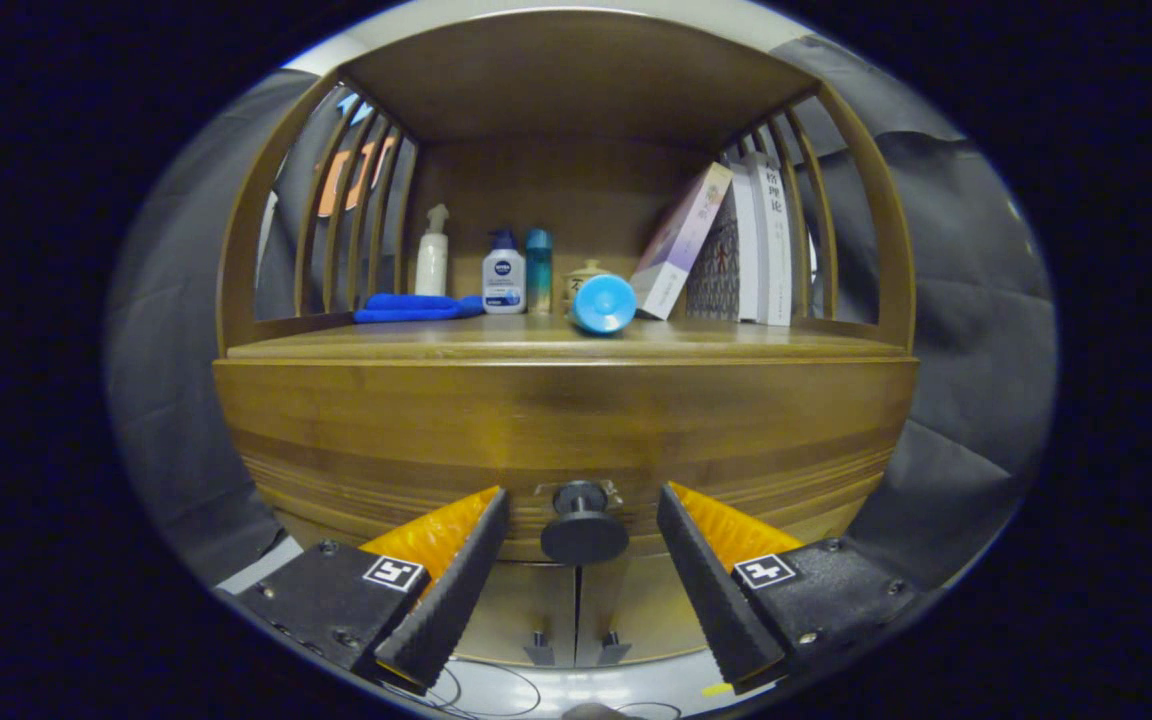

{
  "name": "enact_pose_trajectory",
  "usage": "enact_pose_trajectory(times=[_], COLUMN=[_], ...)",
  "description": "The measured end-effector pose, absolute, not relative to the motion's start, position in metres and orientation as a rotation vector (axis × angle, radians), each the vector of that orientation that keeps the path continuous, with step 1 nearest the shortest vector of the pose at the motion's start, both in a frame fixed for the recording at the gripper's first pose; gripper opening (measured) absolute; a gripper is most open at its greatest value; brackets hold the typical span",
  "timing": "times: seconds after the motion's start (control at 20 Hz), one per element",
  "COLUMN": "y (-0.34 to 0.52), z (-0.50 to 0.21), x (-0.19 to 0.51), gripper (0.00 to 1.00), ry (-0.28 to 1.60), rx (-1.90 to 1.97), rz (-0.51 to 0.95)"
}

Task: Pull open the drawer, take out the items inside it, and place them on the countertop above the cabinet.

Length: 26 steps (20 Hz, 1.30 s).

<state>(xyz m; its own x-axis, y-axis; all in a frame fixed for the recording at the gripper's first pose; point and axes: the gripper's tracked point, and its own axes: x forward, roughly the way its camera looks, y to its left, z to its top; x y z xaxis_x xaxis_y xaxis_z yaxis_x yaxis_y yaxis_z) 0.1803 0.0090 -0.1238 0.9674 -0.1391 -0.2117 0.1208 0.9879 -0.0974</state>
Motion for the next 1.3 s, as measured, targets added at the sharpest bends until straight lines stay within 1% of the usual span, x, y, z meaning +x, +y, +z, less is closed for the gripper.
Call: enact_pose_trajectory(times=[0.15, 0.4, 0.65, 1.0, 1.3], y=[0.009, 0.007, 0.017, 0.016, 0.024], z=[-0.115, -0.067, -0.016, -0.009, -0.001], x=[0.138, 0.057, -0.008, -0.035, -0.047], gripper=[0.98, 0.98, 0.98, 0.98, 0.98], ry=[0.213, 0.141, 0.036, 0.005, 0.004], rx=[-0.063, -0.041, -0.032, -0.024, -0.008], rz=[-0.122, -0.124, -0.101, -0.101, -0.068])
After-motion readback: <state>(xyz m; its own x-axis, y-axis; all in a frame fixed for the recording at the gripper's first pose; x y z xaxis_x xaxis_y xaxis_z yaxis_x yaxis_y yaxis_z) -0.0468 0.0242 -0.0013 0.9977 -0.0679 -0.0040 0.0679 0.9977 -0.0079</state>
